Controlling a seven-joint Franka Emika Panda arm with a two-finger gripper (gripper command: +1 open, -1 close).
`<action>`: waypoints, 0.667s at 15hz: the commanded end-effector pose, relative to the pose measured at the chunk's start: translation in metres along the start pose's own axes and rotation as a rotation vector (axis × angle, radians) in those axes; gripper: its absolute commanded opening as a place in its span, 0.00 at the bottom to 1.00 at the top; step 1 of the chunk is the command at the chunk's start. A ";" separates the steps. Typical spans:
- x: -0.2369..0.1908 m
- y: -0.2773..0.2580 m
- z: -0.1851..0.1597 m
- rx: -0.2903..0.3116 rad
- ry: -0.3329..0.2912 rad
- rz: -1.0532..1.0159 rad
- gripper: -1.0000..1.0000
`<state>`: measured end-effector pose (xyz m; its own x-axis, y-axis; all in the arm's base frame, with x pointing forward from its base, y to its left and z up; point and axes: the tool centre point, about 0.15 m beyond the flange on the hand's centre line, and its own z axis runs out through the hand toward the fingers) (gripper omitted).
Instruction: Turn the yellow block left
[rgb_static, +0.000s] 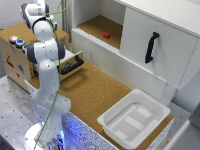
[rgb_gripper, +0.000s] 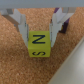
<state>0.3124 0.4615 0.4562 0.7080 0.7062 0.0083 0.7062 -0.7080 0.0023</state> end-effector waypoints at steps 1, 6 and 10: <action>0.009 0.006 -0.024 -0.024 -0.020 -0.191 0.00; -0.005 0.005 -0.010 0.043 -0.030 -0.494 0.00; -0.011 -0.014 0.011 0.045 -0.052 -0.753 0.00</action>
<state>0.3070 0.4610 0.4635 0.2620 0.9651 -0.0016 0.9650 -0.2620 -0.0075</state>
